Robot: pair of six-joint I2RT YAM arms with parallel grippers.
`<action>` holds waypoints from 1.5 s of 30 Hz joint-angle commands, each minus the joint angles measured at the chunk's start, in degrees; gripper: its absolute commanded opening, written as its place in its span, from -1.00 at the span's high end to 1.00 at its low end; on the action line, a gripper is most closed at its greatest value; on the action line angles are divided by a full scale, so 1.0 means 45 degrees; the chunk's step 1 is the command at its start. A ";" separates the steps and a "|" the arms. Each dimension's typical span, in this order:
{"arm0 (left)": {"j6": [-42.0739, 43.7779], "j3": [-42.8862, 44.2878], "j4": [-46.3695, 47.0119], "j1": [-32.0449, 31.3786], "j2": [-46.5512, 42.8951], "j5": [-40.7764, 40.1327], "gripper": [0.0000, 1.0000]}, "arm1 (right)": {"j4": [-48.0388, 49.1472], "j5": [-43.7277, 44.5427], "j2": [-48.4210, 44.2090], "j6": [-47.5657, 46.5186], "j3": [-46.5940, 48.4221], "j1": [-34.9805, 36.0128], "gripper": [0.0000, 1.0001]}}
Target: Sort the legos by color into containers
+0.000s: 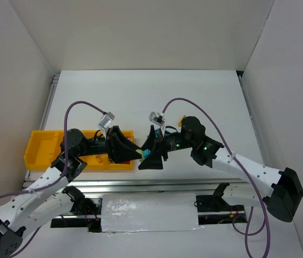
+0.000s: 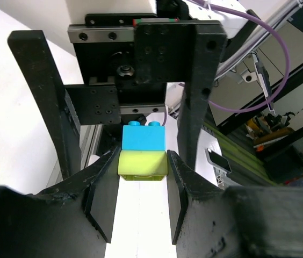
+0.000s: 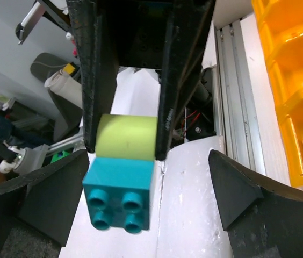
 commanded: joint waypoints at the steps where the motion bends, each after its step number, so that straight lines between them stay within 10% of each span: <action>1: 0.0440 0.0067 0.0643 -0.0077 -0.0380 0.0404 1.00 | -0.0017 0.0390 -0.0625 -0.0541 0.0085 0.0045 -0.99; 10: 0.0988 0.0068 -0.0081 -0.0077 -0.0614 0.0600 1.00 | -0.0643 0.1662 -0.2188 -0.0698 -0.0247 -0.0209 -0.93; 17: 0.1145 0.0146 -0.0237 -0.0096 -0.0712 0.0658 1.00 | -0.0741 0.1779 -0.2131 -0.0776 -0.0286 -0.0248 -0.08; 28: 0.1399 0.0399 -0.0687 -0.0077 -0.0751 0.0483 1.00 | -0.1151 0.1858 -0.2384 -0.1147 -0.0501 -0.0229 -0.14; 31: 0.1379 0.0458 -0.0609 -0.0077 -0.0692 0.0580 1.00 | -0.1443 0.2206 -0.2384 -0.1225 -0.0424 -0.0267 1.00; 45: 0.4093 0.2506 -0.5526 0.0098 -0.1005 -0.1598 1.00 | -0.1831 0.1309 -0.3126 -0.1400 -0.1342 -0.3372 1.00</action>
